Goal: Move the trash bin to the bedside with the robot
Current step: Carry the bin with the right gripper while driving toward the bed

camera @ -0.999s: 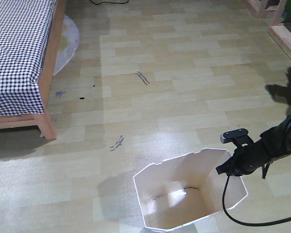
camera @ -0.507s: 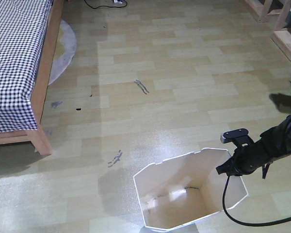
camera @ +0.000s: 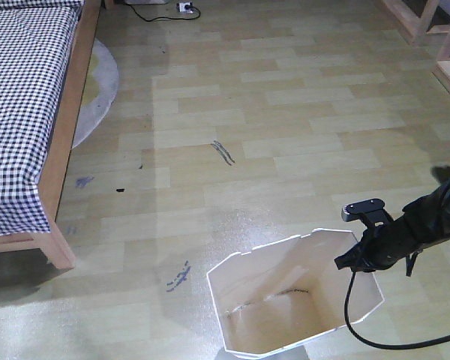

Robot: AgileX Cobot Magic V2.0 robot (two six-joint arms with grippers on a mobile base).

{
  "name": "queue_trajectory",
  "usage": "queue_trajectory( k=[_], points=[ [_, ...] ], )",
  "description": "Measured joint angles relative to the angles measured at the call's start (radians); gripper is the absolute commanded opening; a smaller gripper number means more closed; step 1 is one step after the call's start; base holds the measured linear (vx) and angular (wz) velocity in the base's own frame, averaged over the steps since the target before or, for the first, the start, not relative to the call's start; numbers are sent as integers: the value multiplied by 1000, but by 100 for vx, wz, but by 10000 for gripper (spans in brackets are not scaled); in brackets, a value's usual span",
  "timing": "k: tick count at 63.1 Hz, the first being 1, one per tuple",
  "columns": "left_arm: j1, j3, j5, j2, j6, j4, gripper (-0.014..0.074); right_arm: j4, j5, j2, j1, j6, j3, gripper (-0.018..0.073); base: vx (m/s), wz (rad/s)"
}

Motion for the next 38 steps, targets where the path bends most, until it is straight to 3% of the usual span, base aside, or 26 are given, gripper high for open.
queue_trajectory(
  k=[38],
  points=[
    [0, 0, 0, 0, 0, 0, -6, 0, -4, 0, 0, 0, 0, -6, 29, 13]
  ],
)
